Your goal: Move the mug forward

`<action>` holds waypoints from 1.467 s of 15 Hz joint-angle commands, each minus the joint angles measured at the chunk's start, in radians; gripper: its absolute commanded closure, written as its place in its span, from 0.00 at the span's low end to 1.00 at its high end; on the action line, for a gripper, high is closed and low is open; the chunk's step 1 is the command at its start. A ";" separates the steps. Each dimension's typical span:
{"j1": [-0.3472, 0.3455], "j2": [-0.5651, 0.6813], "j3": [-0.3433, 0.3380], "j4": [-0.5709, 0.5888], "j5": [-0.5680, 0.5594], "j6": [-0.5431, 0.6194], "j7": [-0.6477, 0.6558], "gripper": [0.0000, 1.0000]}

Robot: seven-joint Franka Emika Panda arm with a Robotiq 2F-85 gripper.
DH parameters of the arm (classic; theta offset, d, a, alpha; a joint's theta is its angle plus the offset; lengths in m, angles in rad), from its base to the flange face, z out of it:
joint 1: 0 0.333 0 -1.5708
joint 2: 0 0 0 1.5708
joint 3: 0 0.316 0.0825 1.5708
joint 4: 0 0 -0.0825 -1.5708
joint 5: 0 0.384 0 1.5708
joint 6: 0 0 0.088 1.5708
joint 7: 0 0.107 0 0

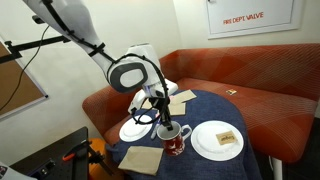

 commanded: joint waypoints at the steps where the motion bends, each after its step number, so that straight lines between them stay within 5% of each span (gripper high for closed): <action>1: 0.003 -0.003 -0.001 0.007 0.035 -0.011 -0.032 0.98; 11: 0.026 -0.035 -0.037 0.024 0.011 -0.057 -0.029 0.98; 22: -0.029 0.020 0.019 0.172 0.018 -0.055 -0.131 0.98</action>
